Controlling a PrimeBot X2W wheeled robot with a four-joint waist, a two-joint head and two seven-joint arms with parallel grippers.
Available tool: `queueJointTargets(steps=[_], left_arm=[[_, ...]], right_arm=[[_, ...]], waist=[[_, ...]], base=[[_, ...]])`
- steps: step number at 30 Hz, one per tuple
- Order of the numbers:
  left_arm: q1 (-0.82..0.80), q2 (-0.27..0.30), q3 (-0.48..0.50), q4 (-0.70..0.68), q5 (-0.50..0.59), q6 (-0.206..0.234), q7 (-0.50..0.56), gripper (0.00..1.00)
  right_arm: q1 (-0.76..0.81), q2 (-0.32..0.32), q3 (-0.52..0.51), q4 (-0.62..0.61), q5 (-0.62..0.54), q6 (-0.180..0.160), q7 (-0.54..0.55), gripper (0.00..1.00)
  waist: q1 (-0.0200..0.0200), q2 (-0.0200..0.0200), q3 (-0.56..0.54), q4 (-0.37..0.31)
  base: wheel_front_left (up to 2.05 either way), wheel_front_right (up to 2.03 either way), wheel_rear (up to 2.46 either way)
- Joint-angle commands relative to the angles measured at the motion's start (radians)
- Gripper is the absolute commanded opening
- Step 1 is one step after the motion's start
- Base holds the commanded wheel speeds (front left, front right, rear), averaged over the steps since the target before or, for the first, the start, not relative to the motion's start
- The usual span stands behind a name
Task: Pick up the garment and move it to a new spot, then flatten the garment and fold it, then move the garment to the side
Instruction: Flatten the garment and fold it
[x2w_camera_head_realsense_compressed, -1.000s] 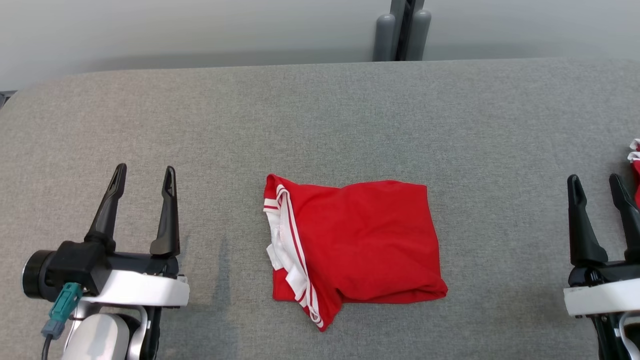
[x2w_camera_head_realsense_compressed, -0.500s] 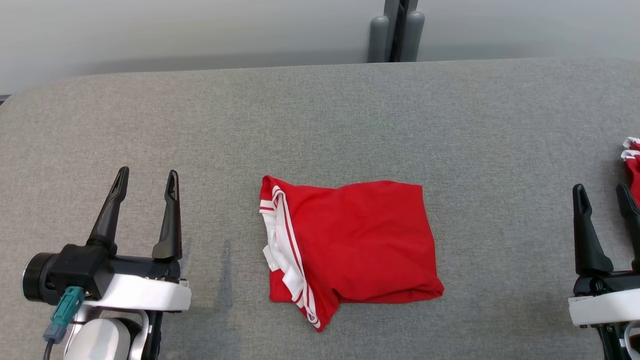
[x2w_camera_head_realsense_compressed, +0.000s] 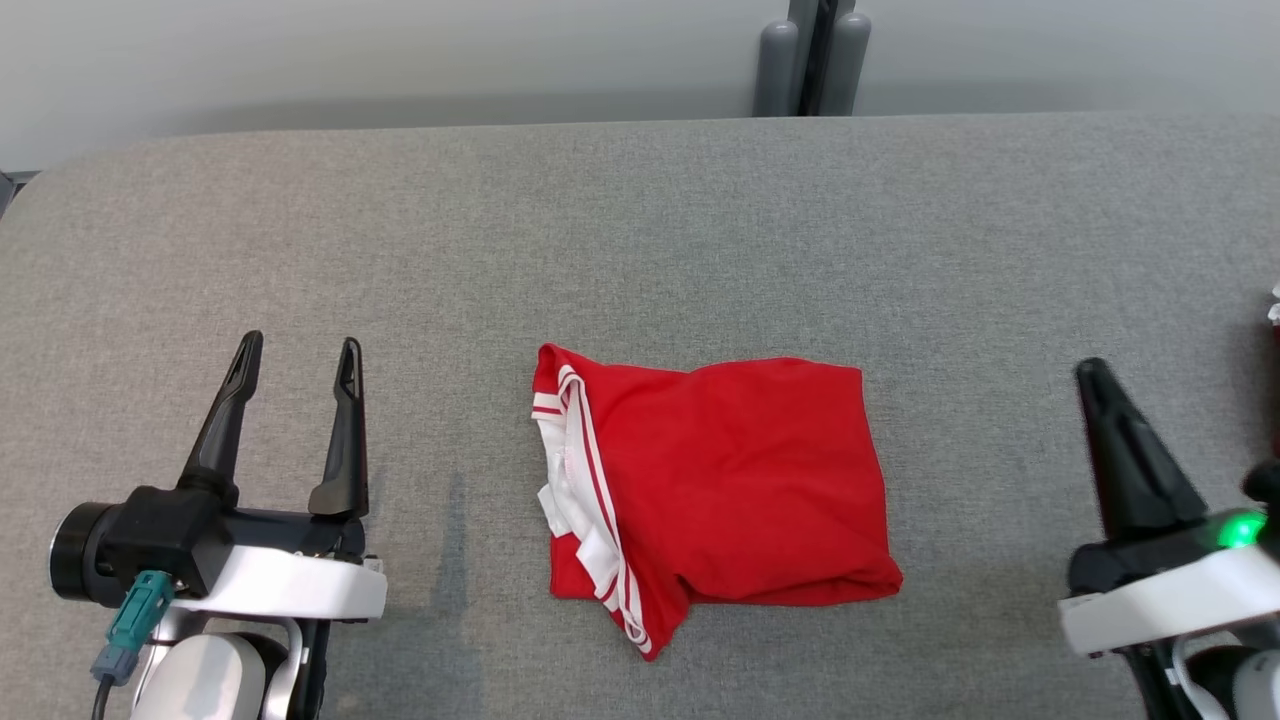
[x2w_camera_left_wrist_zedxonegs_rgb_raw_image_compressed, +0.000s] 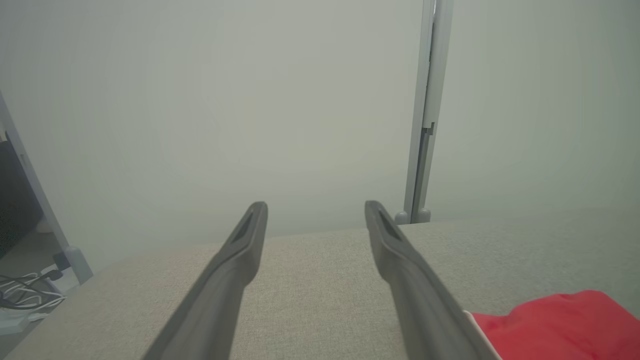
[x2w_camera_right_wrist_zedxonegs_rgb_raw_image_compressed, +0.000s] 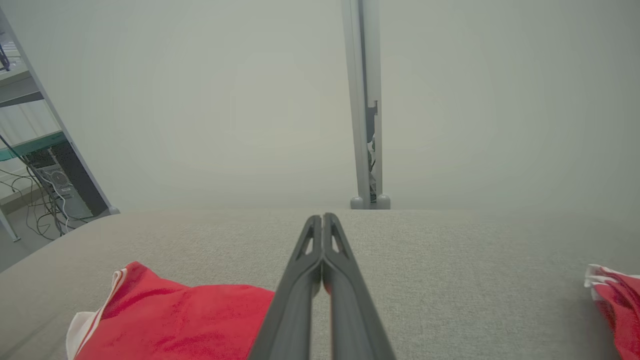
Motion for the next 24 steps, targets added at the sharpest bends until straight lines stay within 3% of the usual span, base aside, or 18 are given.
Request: queueJointTargets(steps=[1, 11, 17, 24], left_arm=[[-0.015, 0.004, 0.0, -0.001, -0.002, 0.005, -0.004, 1.0], [-0.032, 0.0, -0.007, 0.007, -0.009, 0.004, -0.012, 1.0], [-0.044, -0.013, -0.015, 0.019, -0.013, 0.0, -0.019, 1.0], [-0.06, -0.023, -0.021, 0.029, -0.016, -0.007, -0.027, 1.0]], right_arm=[[-0.016, -0.017, 0.019, -0.006, 0.004, 0.0, 0.011, 0.0], [-0.11, -0.092, 0.401, -0.019, 0.059, 0.0, 0.083, 0.0], [-0.187, -0.125, 0.614, 0.038, 0.112, 0.0, 0.094, 0.0], [-0.291, -0.143, 0.735, 0.171, 0.159, 0.0, 0.085, 0.0]], waist=[[0.0, 0.0, 0.002, 0.002], [0.0, 0.0, 0.026, 0.023], [0.0, 0.0, 0.04, 0.049], [0.0, 0.0, 0.06, 0.074]], base=[[0.0, 0.0, 0.0], [0.0, 0.0, 0.0], [0.0, 0.0, 0.0], [0.0, 0.0, 0.0]])
